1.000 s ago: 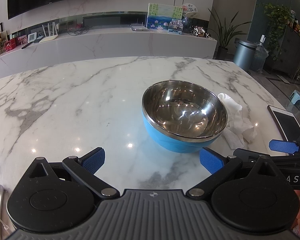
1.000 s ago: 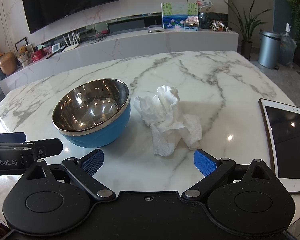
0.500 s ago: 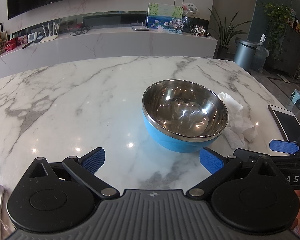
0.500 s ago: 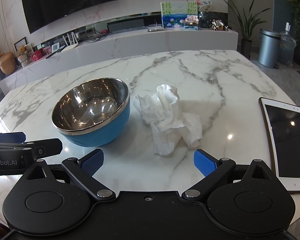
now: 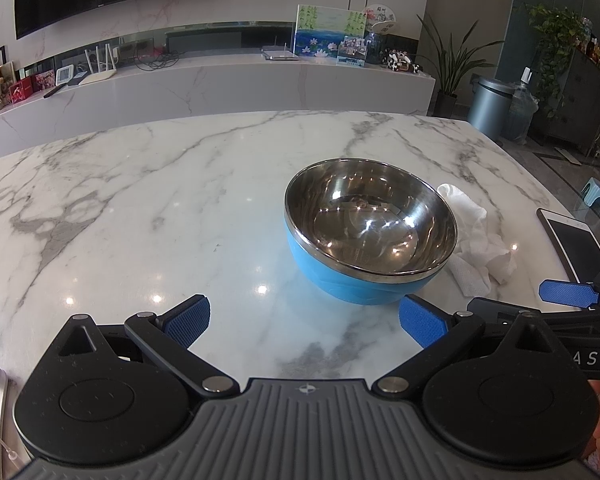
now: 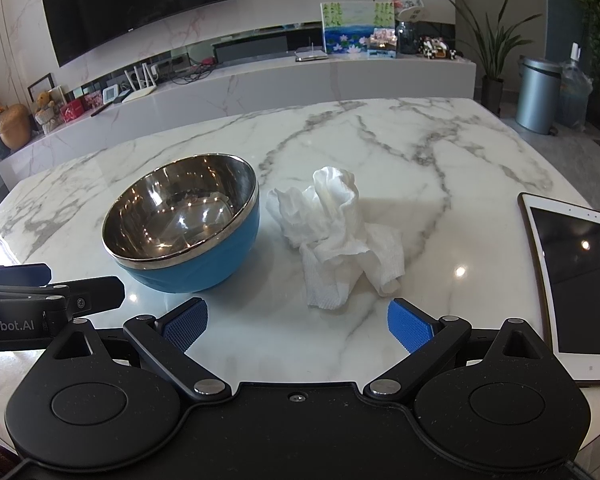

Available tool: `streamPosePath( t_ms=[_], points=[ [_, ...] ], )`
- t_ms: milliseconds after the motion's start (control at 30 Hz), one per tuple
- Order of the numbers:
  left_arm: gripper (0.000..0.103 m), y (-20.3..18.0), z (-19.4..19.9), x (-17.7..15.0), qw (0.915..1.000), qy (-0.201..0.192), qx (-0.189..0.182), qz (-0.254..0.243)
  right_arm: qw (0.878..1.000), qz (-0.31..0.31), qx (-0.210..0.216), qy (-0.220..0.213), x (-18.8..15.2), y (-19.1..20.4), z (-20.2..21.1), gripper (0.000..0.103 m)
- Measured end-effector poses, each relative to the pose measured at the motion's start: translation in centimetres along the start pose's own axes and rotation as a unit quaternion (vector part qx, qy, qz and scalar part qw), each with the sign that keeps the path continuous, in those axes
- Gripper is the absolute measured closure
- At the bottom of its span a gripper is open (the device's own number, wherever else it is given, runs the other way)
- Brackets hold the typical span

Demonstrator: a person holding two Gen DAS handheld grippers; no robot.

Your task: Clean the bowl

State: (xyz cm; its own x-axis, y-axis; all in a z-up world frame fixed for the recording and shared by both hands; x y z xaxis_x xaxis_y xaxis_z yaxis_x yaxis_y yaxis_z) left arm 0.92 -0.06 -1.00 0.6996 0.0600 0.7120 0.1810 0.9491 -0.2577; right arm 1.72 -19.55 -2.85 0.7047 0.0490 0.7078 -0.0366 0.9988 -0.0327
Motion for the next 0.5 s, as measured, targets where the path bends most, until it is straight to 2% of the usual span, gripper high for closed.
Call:
streamPosePath(
  t_ms=[500],
  points=[
    [0.001,-0.07,0.06,-0.07,1.0000,0.000,-0.002,0.000,1.000,0.002,-0.001,0.003,-0.09,-0.01,-0.06,0.006]
  ],
)
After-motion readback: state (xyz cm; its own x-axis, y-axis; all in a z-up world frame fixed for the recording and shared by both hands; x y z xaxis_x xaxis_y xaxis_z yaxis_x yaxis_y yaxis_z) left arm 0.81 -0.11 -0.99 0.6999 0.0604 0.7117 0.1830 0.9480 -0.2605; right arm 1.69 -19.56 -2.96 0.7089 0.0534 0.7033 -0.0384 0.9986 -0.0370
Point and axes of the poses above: each gripper's, at about its wrist camera, not at the fingertips, and z roughly against the way its jaws point, y to its left, x to its top, the point moved 1 cm from there along -z, roughly the way its jaws point, and after that the axes turned 15 degrees about -x, right-handed, at the moved point
